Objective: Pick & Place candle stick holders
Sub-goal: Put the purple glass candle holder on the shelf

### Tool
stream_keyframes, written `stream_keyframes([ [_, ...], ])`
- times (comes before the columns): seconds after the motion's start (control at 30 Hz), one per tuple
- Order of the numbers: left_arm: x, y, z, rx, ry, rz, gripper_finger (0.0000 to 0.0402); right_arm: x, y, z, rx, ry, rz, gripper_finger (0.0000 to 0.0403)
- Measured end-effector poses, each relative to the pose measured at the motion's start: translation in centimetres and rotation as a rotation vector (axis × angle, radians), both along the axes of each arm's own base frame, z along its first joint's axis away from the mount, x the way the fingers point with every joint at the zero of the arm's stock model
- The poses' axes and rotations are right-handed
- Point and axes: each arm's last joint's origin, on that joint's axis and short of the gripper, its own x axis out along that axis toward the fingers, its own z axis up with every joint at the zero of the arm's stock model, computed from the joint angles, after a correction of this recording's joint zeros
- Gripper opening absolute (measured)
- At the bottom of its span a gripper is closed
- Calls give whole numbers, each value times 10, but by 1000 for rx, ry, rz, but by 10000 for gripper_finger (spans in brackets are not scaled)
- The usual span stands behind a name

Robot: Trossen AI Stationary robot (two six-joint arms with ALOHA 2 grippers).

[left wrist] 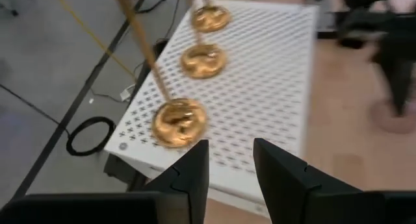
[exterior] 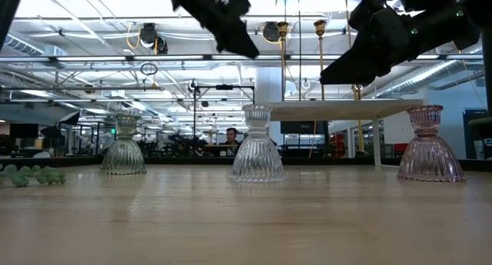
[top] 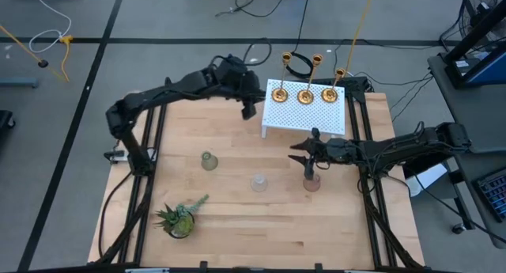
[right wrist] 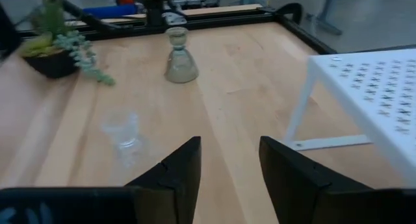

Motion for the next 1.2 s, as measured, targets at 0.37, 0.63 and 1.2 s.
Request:
stream_keyframes([
  [0.37, -64, -65, 50, -9, 7, -88, 127, -13, 17, -2, -37, 103, 177, 197],
  [0.63, -76, -107, -10, 35, -89, -218, 127, -41, 38, -4, 21, 238, 388, 197],
  [1.2, -92, -131, -82, -83, -256, -208, 127, -75, 38, -60, -145, 55, 441, 206],
])
